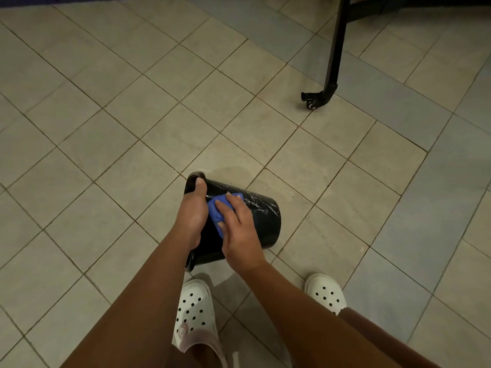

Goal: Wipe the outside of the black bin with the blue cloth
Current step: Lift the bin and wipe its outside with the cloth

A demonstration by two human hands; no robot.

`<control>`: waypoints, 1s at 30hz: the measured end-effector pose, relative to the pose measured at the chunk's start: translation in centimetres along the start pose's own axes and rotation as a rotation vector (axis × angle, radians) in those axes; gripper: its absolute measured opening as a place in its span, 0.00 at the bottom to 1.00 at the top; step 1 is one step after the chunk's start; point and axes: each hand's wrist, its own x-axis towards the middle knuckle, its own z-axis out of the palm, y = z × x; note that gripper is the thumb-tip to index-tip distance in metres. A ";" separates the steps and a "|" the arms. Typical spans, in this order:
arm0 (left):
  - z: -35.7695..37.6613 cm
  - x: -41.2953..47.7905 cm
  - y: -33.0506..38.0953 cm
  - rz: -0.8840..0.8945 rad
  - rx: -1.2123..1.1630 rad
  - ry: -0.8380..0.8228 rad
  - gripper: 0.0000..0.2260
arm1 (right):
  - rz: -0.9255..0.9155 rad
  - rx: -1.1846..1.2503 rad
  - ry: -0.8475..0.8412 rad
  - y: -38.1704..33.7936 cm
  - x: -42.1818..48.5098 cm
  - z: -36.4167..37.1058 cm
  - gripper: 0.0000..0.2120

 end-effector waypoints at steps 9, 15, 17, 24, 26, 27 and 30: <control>0.1 -0.2 0.1 -0.023 0.020 -0.016 0.24 | -0.068 -0.052 -0.017 -0.4 -0.7 0.6 0.29; 0.4 -0.4 -0.2 0.029 0.041 0.018 0.23 | 0.151 0.079 -0.021 -0.8 2.8 -1.5 0.21; 0.6 -0.5 0.0 0.028 0.064 0.024 0.23 | 0.212 0.038 -0.019 -1.1 2.3 -1.6 0.23; 0.5 -0.7 -0.2 0.121 0.158 0.010 0.25 | 0.092 -0.019 -0.071 -2.1 1.8 -0.8 0.29; 0.5 -0.8 -0.3 0.145 0.174 0.001 0.24 | 0.149 0.023 -0.076 -1.5 3.1 -1.3 0.27; 0.5 -0.8 -0.4 0.147 0.186 0.001 0.24 | 0.174 0.042 -0.073 -1.2 3.5 -1.7 0.25; 0.6 -0.9 -0.3 0.146 0.218 0.004 0.24 | 0.229 0.052 -0.042 -0.8 2.7 -1.9 0.24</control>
